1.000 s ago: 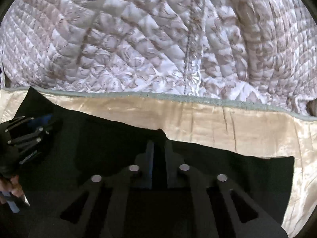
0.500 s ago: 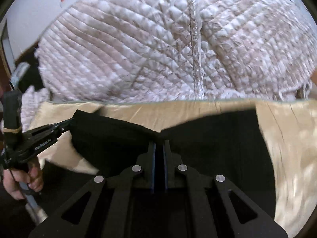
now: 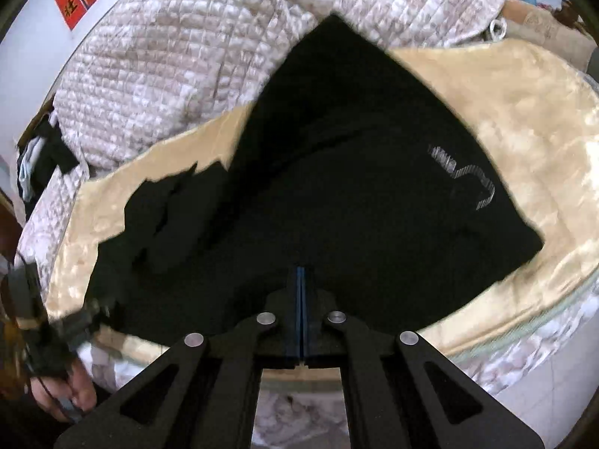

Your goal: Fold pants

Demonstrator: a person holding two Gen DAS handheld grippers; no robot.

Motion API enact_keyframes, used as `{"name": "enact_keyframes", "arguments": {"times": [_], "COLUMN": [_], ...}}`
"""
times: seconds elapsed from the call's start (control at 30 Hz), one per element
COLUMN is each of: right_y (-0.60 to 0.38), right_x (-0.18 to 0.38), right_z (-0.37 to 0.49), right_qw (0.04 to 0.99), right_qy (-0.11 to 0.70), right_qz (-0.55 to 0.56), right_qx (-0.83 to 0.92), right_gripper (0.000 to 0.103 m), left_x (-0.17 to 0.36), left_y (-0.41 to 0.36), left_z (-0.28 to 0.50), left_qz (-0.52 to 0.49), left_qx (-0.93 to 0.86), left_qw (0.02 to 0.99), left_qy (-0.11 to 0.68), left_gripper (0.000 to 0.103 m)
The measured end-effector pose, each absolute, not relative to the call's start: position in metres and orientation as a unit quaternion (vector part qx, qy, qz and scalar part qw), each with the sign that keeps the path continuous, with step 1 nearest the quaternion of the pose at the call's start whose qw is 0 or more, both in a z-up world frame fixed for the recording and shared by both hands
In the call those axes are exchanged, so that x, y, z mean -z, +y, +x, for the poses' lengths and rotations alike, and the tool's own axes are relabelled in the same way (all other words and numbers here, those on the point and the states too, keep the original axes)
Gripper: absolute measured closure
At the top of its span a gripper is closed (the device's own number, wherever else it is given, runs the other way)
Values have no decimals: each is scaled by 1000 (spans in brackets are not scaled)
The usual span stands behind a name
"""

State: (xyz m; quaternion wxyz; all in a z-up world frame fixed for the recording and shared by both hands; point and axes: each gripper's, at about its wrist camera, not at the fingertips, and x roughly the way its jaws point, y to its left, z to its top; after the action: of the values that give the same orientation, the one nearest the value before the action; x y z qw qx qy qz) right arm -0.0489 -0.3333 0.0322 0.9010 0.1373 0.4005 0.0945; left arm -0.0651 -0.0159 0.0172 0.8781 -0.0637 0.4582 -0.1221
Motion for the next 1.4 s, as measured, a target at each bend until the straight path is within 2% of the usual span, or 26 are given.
{"name": "enact_keyframes", "arguments": {"times": [0.03,0.07,0.13,0.17,0.2,0.23,0.27,0.37,0.67,0.7,0.73,0.77,0.8,0.83,0.93,1.17,1.4], "right_y": [-334,-335,-335,-336,-336,-335,-334,-327,-307,-307,-308,-311,-315,-321,-334,-378,-411], "right_x": [-41,-52,-70,-76,-81,-84,-86,-88,-78,-74,-68,-62,-59,-58,-61,-63,10], "right_z": [-44,-38,-27,-18,-7,6,19,49,119,123,126,129,129,126,108,12,-46], "right_qw": [907,913,922,925,926,926,926,920,913,912,912,908,904,903,908,910,859], "right_qy": [389,373,345,337,334,336,338,353,391,396,398,406,413,411,391,347,394], "right_qz": [136,139,150,153,152,150,149,154,117,107,100,103,115,128,151,227,326], "right_qx": [-88,-86,-89,-88,-86,-82,-77,-71,-9,-5,6,11,7,4,0,9,17], "right_gripper": [92,76,34,31,30,30,30,30,30,31,49,72,98,99,99,99,99], "left_x": [-20,-26,-43,-53,-59,-67,-72,-77,-23,-16,-12,-11,-13,-16,-29,-64,-37], "left_y": [-12,-8,-3,0,0,-2,-7,-27,-71,-70,-67,-62,-59,-55,-35,23,70], "left_z": [-67,-68,-62,-52,-43,-30,-17,29,123,125,125,122,116,112,95,15,-51], "left_qz": [-66,-69,-69,-70,-70,-65,-57,-29,77,80,71,53,47,44,-5,-106,-168], "left_qx": [123,118,105,103,99,88,81,74,1,-9,-8,-1,-4,-12,-10,-32,-47], "left_qw": [879,883,896,902,906,912,917,922,895,890,889,892,896,901,914,932,916], "left_qy": [455,448,426,414,405,395,386,379,440,449,453,448,441,432,406,344,360], "left_gripper": [100,100,94,80,71,55,49,43,44,46,64,85,92,96,98,99,97]}}
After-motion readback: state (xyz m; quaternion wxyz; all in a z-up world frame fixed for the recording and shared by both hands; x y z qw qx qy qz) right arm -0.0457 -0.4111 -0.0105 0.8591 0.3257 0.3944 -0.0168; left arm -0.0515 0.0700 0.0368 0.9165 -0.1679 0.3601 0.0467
